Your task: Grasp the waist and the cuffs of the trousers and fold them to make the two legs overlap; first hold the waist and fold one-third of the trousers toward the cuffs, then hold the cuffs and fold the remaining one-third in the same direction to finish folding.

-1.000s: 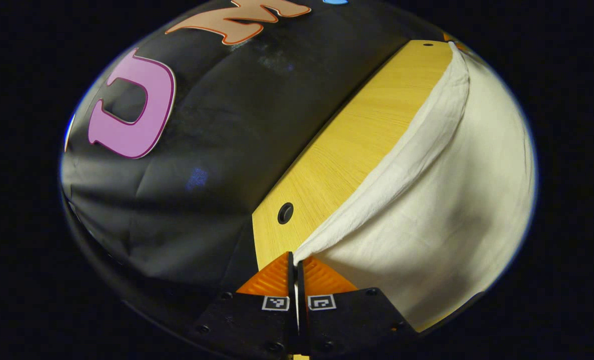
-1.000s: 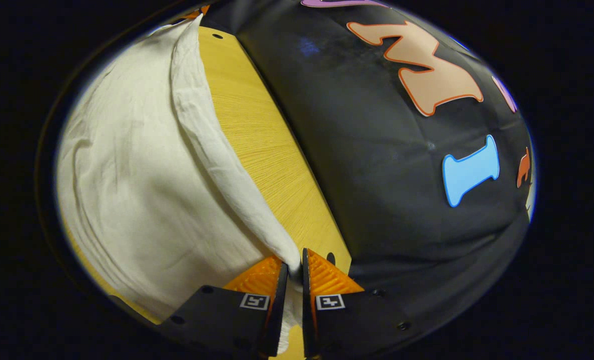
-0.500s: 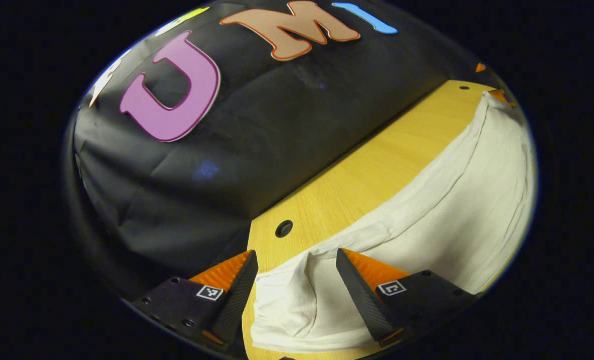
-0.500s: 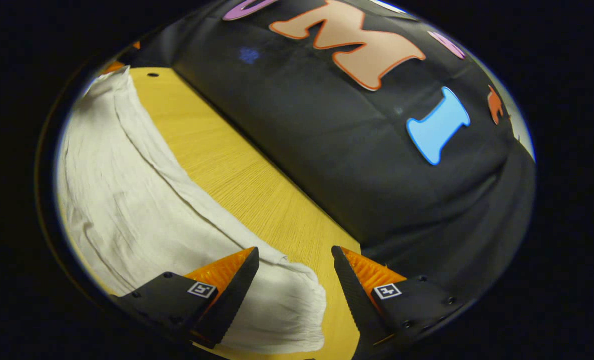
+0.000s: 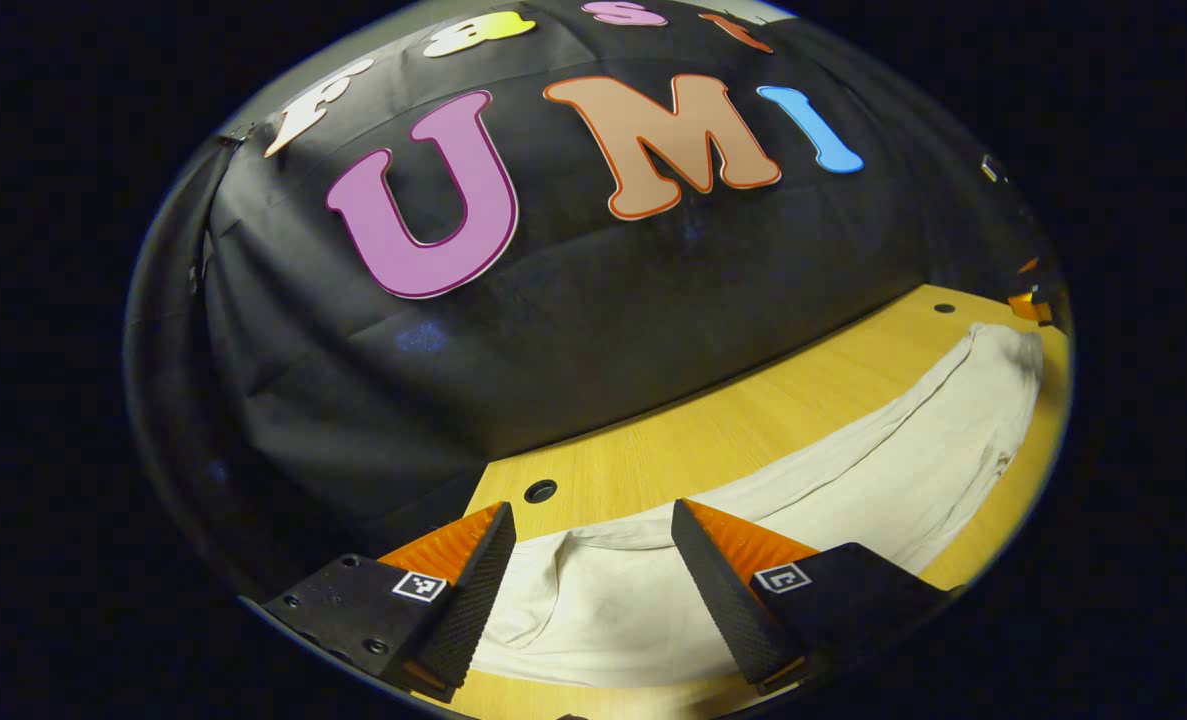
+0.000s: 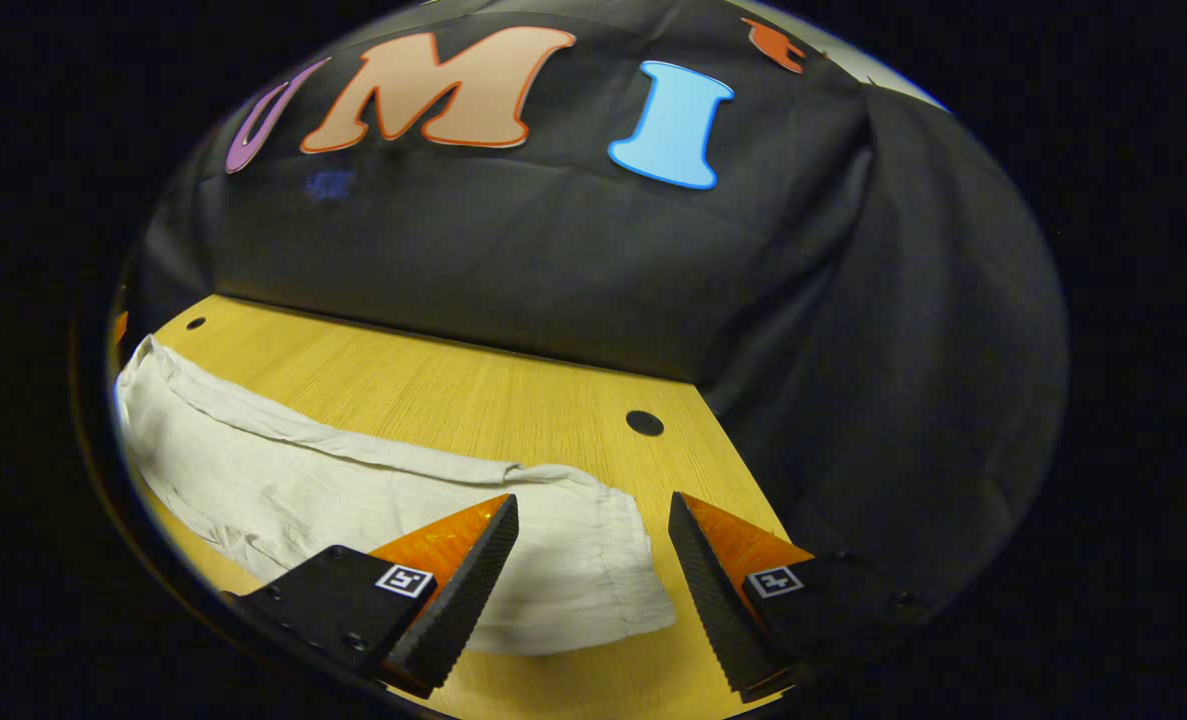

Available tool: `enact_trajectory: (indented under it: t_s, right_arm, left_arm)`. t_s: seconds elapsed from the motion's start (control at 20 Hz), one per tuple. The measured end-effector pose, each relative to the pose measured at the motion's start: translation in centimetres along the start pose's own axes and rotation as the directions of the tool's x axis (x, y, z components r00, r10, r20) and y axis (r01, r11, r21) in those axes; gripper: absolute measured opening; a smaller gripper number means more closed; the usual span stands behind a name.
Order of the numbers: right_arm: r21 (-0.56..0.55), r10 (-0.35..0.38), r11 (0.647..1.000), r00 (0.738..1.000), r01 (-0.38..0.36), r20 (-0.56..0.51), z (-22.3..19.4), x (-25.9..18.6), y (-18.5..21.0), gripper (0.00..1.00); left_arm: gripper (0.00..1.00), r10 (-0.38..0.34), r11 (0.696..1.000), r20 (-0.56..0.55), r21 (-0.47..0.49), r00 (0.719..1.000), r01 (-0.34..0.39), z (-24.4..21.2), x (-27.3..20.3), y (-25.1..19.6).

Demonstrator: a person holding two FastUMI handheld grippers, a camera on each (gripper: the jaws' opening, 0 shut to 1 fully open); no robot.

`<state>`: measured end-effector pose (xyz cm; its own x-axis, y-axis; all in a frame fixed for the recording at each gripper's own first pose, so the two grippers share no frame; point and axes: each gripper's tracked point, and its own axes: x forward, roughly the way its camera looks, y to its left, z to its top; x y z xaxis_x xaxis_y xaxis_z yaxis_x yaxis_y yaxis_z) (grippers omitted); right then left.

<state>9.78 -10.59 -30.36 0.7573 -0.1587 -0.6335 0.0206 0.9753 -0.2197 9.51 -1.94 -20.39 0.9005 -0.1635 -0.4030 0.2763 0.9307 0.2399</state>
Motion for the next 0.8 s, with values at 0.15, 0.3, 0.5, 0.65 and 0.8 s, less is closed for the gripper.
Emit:
enact_trajectory:
  t_s: [0.15,0.3,0.5,0.65,0.8]
  right_arm:
    - [0.081,-0.007,0.997,0.999,0.011,-0.042,-2.0,-0.5,-2.1,0.98]
    - [0.204,0.009,0.979,0.995,0.011,-0.097,-4.2,-0.9,-2.5,0.98]
    - [0.396,0.038,0.917,0.982,0.039,-0.184,-7.3,-0.8,-2.8,0.98]
    - [0.491,0.055,0.868,0.970,0.071,-0.238,-9.6,-0.5,-2.9,0.96]
    - [0.554,0.076,0.827,0.960,0.091,-0.271,-10.8,0.0,-3.0,0.96]
  left_arm:
    - [0.95,-0.027,0.998,0.022,-0.059,0.999,0.028,1.3,-0.7,-1.3]
    - [0.95,-0.033,0.996,0.030,-0.086,0.999,0.035,1.9,-1.3,-2.0]
    - [0.95,-0.043,0.995,0.023,-0.090,0.999,0.045,1.3,-1.8,-3.1]
    - [0.95,-0.037,0.995,0.012,-0.097,0.999,0.038,1.1,-2.2,-3.2]
    - [0.95,-0.029,0.994,0.000,-0.103,1.000,0.029,0.9,-2.3,-3.4]
